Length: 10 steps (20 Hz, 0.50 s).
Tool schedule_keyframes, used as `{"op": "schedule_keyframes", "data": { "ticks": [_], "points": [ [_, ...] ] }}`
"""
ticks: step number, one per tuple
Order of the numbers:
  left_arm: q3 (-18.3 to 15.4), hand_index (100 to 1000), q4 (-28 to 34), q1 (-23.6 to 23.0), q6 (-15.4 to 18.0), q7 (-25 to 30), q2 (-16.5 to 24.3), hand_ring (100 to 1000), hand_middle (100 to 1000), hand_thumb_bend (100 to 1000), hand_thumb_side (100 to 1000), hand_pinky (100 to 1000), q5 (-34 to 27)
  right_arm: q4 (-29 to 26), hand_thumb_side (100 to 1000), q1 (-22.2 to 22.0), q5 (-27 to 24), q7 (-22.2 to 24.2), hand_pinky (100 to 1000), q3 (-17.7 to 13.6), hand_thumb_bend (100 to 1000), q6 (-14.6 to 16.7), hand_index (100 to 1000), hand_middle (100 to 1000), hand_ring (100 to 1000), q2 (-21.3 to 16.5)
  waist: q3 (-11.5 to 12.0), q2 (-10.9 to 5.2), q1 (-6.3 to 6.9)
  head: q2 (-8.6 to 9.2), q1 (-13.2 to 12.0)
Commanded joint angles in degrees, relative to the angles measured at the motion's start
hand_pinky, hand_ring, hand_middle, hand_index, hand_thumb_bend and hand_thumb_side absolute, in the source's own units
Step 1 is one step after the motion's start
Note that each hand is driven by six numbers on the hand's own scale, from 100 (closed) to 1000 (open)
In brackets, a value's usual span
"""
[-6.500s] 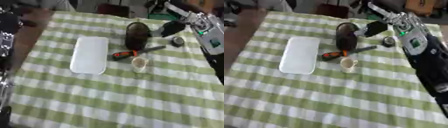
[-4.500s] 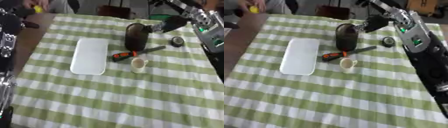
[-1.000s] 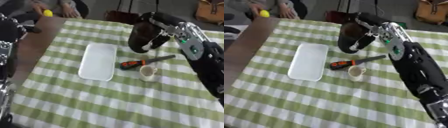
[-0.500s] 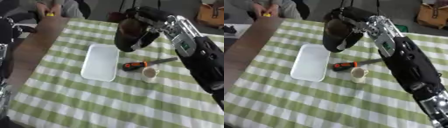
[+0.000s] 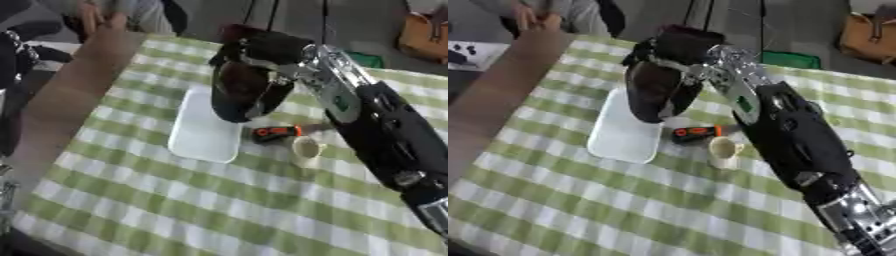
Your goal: Pick up objects on the table and place them in the box.
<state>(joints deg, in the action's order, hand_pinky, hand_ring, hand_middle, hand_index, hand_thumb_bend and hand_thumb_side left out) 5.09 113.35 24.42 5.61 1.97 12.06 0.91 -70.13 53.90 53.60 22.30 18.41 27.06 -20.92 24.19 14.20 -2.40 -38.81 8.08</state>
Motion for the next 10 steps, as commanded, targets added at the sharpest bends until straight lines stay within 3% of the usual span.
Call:
{"op": "schedule_keyframes", "data": {
  "ticks": [1,10],
  "points": [
    [0.2,855,1.2,1.0,0.3,0.3,0.1,776,895,562,746,627,-0.5,0.8,196,1.0,2.7,-1.8,171,-0.7,493,0.2,861,769,437,0.1,0.5,-1.15,0.33,0.39,0.3],
    [0.7,854,1.2,1.4,0.4,0.9,-0.6,776,895,562,747,627,-0.9,2.5,253,0.5,10.4,-7.2,188,0.5,506,-3.8,869,777,418,1.9,1.4,-0.78,0.23,0.46,0.5]
  ]
}}
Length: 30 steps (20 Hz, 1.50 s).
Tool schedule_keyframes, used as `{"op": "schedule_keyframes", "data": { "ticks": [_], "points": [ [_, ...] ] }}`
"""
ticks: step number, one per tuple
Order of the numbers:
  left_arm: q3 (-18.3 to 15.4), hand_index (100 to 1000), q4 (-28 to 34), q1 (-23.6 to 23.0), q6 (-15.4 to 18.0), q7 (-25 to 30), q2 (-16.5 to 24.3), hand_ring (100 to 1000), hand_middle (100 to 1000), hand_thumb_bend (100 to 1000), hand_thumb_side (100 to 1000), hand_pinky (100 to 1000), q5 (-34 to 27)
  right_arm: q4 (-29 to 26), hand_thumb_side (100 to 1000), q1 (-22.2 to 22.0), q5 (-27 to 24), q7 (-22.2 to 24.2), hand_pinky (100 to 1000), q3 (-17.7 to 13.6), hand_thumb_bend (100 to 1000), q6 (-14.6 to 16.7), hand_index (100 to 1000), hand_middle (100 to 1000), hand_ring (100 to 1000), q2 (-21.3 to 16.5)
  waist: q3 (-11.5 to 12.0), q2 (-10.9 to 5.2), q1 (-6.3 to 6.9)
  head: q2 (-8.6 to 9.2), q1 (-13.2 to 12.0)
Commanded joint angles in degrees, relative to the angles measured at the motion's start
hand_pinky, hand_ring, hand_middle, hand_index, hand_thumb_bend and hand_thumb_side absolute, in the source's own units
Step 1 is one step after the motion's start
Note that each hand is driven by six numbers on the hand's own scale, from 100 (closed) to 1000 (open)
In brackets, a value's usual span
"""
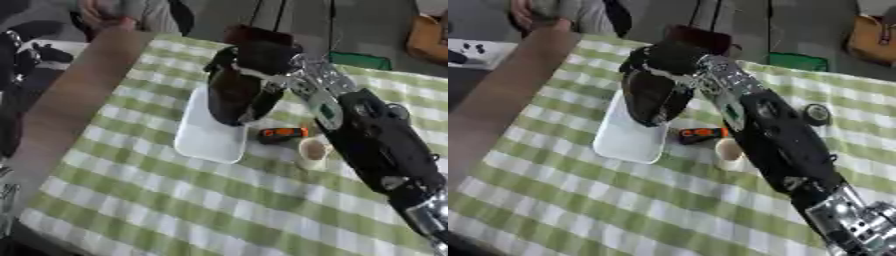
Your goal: Pick up objects on the table and place them in the box.
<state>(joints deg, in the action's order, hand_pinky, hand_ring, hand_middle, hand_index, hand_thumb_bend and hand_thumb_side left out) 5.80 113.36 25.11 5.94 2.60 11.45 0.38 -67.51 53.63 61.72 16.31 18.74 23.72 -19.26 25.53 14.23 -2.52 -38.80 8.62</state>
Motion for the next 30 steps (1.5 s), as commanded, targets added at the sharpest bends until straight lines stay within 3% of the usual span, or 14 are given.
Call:
{"op": "schedule_keyframes", "data": {
  "ticks": [1,11,12,13,14,15,16,19,20,23,24,27,29,30],
  "points": [
    [0.0,854,1.2,0.8,0.1,0.3,0.0,776,895,563,747,627,-0.4,0.1,266,0.6,3.2,-1.6,190,0.3,525,-0.3,872,779,422,0.5,0.0,-0.79,0.34,0.44,0.0],
    [0.1,854,1.2,0.8,0.1,0.6,0.1,776,895,566,746,627,-0.5,3.0,272,-1.2,2.8,-0.7,188,0.5,533,3.8,881,782,424,2.9,-0.5,-1.2,0.14,0.63,-0.5],
    [0.1,855,1.2,0.8,0.1,0.6,0.1,776,894,567,746,627,-0.5,3.0,397,-1.3,2.4,-0.4,483,0.8,643,4.1,929,836,589,3.1,-0.5,-1.27,0.11,0.68,-0.5],
    [0.2,855,1.2,0.8,0.1,0.6,0.1,776,894,567,746,627,-0.5,2.9,406,-1.4,1.8,0.3,525,1.4,651,4.7,934,844,613,3.2,-0.5,-1.34,0.11,0.7,-0.6],
    [0.2,855,1.2,0.7,0.1,0.5,0.1,776,894,567,747,627,-0.5,3.2,465,-1.4,1.1,1.1,762,1.7,686,5.5,970,907,769,3.0,-0.6,-1.41,0.1,0.72,-0.6],
    [0.2,855,1.2,0.7,0.1,0.5,0.2,776,894,567,747,627,-0.5,3.5,465,-1.4,0.5,1.9,762,1.8,686,6.4,970,907,769,2.8,-0.6,-1.45,0.1,0.73,-0.6],
    [0.2,855,1.2,0.7,0.1,0.5,0.2,776,894,568,746,627,-0.6,3.8,550,-1.3,0.0,2.8,913,1.4,759,7.1,991,952,866,2.6,-0.7,-1.51,0.1,0.78,-0.7],
    [0.2,855,1.2,0.7,0.1,0.5,0.2,776,894,568,746,627,-0.6,3.5,558,-1.0,-1.6,5.4,920,0.3,764,7.9,992,955,870,2.1,-0.8,-1.57,0.09,0.86,-0.7],
    [0.2,855,1.2,0.7,0.0,0.5,0.2,776,894,569,747,627,-0.6,2.9,692,-0.8,-2.5,5.6,987,-0.4,812,7.5,1000,979,915,1.9,-1.0,-1.6,0.07,0.92,-0.8],
    [0.2,855,1.2,0.7,0.0,0.5,0.2,776,894,569,747,627,-0.6,0.6,778,-0.4,-5.4,2.0,999,-1.9,817,4.9,1000,978,916,1.0,-1.2,-1.67,0.06,1.03,-1.1],
    [0.2,855,1.2,0.7,0.0,0.5,0.3,776,894,572,745,627,-0.6,-0.1,867,-0.4,-6.2,0.3,1000,-2.3,719,3.9,1000,975,909,0.8,-1.3,-1.71,0.11,1.04,-1.1],
    [0.1,855,1.2,0.7,0.3,0.4,0.4,776,893,570,749,628,-0.7,-2.3,855,-0.4,-9.1,-6.9,1000,-4.0,658,-0.3,1000,962,886,-0.2,-1.7,-1.85,0.26,1.14,-1.3],
    [0.0,855,1.2,0.7,0.4,0.4,0.4,775,893,571,748,628,-0.7,-4.4,785,-0.9,-12.4,-11.7,955,-5.3,677,-3.5,999,937,839,-1.2,-2.2,-1.9,0.46,1.3,-1.6],
    [0.0,855,1.2,0.7,0.5,0.4,0.5,775,892,570,749,628,-0.7,-5.4,701,-1.3,-14.5,-13.3,878,-5.9,678,-4.8,976,904,793,-1.8,-2.6,-1.9,0.58,1.37,-1.8]
  ]
}}
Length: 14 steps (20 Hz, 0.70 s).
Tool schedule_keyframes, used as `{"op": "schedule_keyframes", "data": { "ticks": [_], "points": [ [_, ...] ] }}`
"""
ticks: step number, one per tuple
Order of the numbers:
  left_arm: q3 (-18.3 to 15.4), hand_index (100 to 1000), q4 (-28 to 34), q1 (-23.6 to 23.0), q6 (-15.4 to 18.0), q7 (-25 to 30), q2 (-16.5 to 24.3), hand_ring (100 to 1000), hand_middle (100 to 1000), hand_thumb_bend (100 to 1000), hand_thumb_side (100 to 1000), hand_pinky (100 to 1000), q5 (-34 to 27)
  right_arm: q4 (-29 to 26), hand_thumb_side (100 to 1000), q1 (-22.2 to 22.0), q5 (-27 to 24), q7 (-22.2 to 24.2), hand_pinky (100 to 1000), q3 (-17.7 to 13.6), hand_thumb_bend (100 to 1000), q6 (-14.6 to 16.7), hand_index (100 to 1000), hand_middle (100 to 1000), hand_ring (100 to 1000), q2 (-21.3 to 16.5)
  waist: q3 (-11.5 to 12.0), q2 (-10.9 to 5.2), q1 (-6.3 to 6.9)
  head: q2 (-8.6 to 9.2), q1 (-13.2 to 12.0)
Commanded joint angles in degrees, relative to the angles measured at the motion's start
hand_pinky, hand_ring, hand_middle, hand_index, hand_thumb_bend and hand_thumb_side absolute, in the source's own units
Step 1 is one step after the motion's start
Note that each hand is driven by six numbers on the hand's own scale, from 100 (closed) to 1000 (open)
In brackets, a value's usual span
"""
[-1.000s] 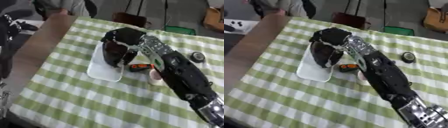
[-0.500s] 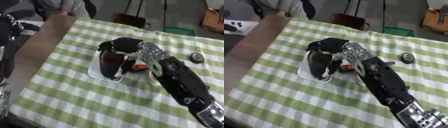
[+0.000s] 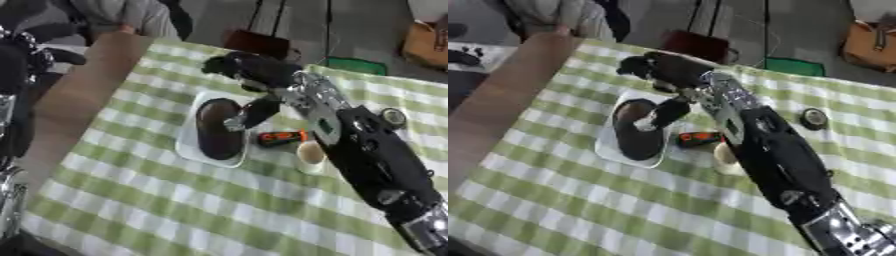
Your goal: Pick up objects on the table and place them in the box.
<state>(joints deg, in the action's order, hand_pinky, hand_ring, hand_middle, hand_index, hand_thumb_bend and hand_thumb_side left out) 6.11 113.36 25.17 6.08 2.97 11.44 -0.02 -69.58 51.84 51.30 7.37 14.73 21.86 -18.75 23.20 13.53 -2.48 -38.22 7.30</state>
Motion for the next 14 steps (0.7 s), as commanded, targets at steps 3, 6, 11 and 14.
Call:
{"op": "schedule_keyframes", "data": {
  "ticks": [3,6,11,14],
  "points": [
    [-0.6,855,1.2,0.3,0.5,-0.3,1.0,776,892,570,749,628,-0.1,-7.6,661,-1.0,-15.6,-5.3,815,-3.6,640,-5.8,969,892,769,-5.0,-1.5,-1.22,0.8,1.08,-1.4],
    [-1.1,854,1.2,-0.7,0.1,-0.7,2.0,776,895,564,758,624,0.3,-14.8,574,-3.4,-28.3,-2.9,669,-4.7,628,-7.0,950,849,657,-8.7,-4.3,-0.86,0.84,2.14,-3.6],
    [-2.2,852,0.6,-2.2,-1.0,-1.8,3.2,779,900,563,759,621,2.1,-27.0,546,-10.8,-43.5,2.9,614,-6.3,617,-8.8,938,818,604,-15.6,-9.6,-0.5,1.15,2.64,-7.3],
    [-3.1,851,-0.2,-3.0,-1.2,-2.7,3.5,786,905,561,760,620,3.3,-32.6,628,-15.9,-48.2,3.3,571,-8.4,488,-9.8,919,780,577,-17.6,-13.1,-0.32,1.51,2.47,-9.9]
  ]
}}
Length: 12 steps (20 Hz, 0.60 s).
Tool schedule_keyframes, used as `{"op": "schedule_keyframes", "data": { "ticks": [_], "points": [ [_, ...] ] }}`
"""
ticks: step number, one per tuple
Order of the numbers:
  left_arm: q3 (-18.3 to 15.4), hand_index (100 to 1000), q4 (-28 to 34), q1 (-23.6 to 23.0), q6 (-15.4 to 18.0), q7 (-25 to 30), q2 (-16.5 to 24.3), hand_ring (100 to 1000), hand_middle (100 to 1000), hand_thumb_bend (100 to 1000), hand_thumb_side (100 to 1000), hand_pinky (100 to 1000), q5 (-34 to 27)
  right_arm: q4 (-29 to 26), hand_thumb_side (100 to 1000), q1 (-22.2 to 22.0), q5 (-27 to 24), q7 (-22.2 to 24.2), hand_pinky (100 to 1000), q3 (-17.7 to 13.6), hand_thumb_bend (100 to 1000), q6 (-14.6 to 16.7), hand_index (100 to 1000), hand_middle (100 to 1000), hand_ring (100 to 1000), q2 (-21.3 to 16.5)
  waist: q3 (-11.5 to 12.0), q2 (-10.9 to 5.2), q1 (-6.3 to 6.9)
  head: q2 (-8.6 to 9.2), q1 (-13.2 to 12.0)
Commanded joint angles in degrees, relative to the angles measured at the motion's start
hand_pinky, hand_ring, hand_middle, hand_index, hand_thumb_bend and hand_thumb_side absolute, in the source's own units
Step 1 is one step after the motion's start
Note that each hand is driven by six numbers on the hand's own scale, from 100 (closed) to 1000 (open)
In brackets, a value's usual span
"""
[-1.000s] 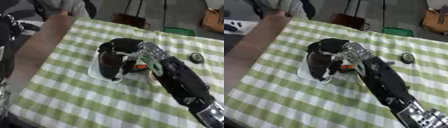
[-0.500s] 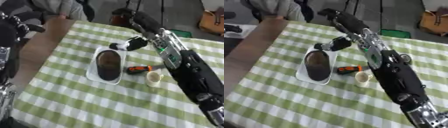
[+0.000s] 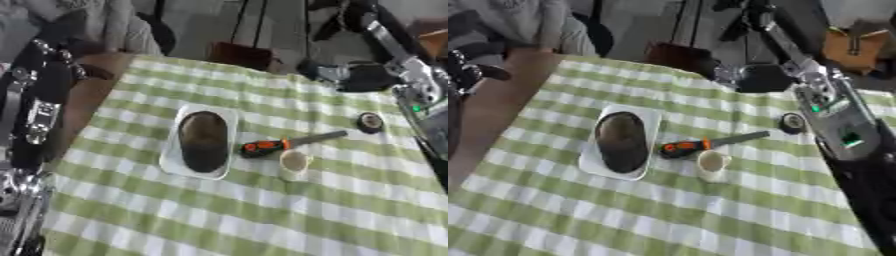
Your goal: Pick up objects on the table and place them in the box.
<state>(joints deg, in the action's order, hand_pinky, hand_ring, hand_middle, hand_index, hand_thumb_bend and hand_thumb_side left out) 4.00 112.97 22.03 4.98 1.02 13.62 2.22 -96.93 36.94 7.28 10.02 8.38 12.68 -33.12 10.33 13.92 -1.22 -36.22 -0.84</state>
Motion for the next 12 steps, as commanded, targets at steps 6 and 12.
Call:
{"op": "schedule_keyframes", "data": {
  "ticks": [6,12],
  "points": [
    [-1.7,844,-1.3,-0.4,-0.1,-1.6,1.5,785,905,585,742,619,2.6,-10.9,590,-8.2,-6.7,-0.9,551,-5.3,529,-1.9,888,745,560,-5.5,-3.6,-0.79,0.94,0.17,-4.4],
    [-2.2,841,-1.7,-0.9,-0.2,-1.9,1.6,778,898,620,711,619,3.7,-13.1,528,-12.2,-7.3,-1.4,535,-7.5,608,-2.4,857,724,550,-5.5,-4.0,-0.79,1.6,0.09,-4.8]
  ]
}}
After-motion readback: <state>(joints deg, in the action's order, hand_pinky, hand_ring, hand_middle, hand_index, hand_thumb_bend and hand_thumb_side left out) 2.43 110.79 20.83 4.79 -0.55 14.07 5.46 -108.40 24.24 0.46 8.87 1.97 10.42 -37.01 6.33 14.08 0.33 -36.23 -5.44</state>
